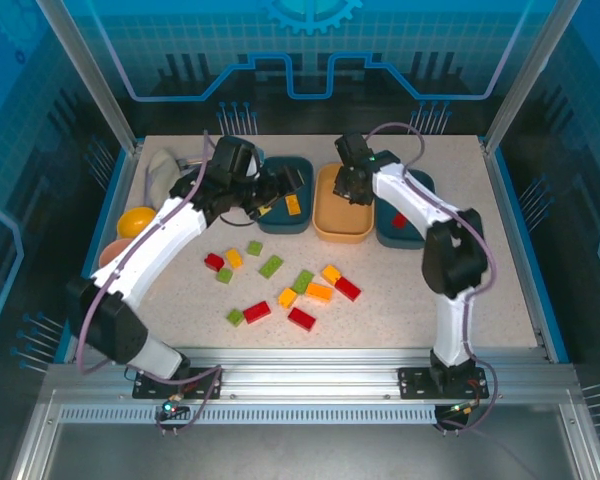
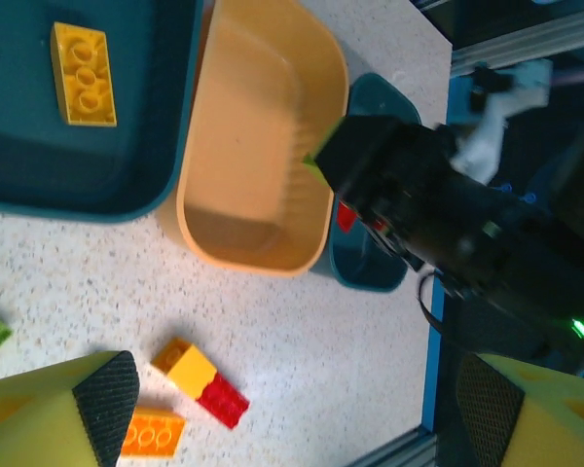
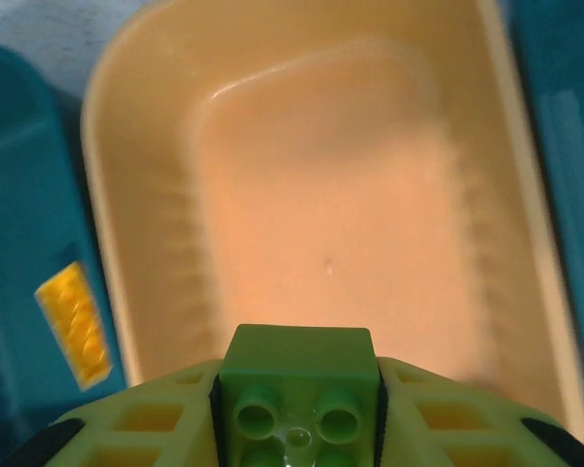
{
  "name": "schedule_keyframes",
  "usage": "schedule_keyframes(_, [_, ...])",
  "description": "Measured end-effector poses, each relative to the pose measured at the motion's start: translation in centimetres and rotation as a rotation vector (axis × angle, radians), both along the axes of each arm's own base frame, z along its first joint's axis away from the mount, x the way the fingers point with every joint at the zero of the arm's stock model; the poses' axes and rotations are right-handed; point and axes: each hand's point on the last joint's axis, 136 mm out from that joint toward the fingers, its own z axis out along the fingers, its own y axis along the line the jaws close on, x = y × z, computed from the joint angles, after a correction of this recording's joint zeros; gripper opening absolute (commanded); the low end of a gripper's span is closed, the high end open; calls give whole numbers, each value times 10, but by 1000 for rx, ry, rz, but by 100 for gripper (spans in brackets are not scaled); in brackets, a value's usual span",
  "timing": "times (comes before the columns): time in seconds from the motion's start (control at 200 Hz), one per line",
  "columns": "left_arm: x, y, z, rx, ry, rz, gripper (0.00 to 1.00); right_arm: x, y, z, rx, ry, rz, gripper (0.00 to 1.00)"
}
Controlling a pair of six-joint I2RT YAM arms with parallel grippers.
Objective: Sort the legos into containers by color
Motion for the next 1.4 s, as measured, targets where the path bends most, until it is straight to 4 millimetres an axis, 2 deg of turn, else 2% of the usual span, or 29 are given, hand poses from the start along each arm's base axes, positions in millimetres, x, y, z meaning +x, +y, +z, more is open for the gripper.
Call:
schedule_keyframes(0.065, [13, 2, -8, 10, 21, 12, 88, 18, 0, -27, -4, 64, 11, 37])
schedule_keyframes(0.135, [20, 5, -16, 20, 45, 23, 88, 27, 0, -52, -8, 123, 23, 39])
schedule_keyframes(0.225, [21, 8, -26, 33, 75, 30, 88, 27, 2, -75, -19, 193, 39, 42])
schedule_keyframes(0.305, [18, 9, -29, 39, 90, 30, 88, 24, 5, -83, -17, 232, 48, 45])
schedule_keyframes(0.48, [14, 10, -32, 42, 99, 30, 88, 20, 7, -73, -7, 252, 58, 66])
schedule_keyframes(0.605, [4, 15, -31, 45, 105, 31, 88, 17, 5, -64, -19, 249, 76, 67])
schedule_keyframes(0.7, [-6, 18, -25, 41, 95, 30, 88, 8, 3, -39, -40, 208, 110, 67])
schedule_keyframes(0.76, [-14, 22, -19, 35, 82, 30, 88, -5, 4, -12, -51, 158, 160, 68])
schedule_keyframes(0.835, [-30, 27, -15, 31, 68, 26, 88, -33, 8, 28, -64, 67, 257, 71])
schedule_keyframes(0.89, [-46, 31, -14, 28, 60, 20, 88, -63, 14, 59, -76, -5, 349, 73])
schedule_keyframes(0.93, [-58, 33, -16, 27, 57, 13, 88, -86, 19, 74, -84, -48, 423, 74])
schedule_keyframes(0.995, [-82, 36, -23, 27, 58, -6, 88, -124, 25, 83, -98, -83, 532, 76])
schedule_keyframes(1.075, [-110, 40, -41, 30, 74, -24, 89, -166, 22, 65, -129, -43, 643, 77])
schedule_keyframes(1.19, [-143, 48, -74, 39, 135, -27, 88, -207, 11, 10, -196, 135, 736, 77])
schedule_keyframes(1.265, [-155, 52, -88, 44, 163, -23, 89, -224, 7, -16, -231, 237, 779, 78])
schedule_keyframes(1.4, [-165, 56, -98, 44, 175, -13, 88, -237, 10, -43, -278, 350, 837, 78])
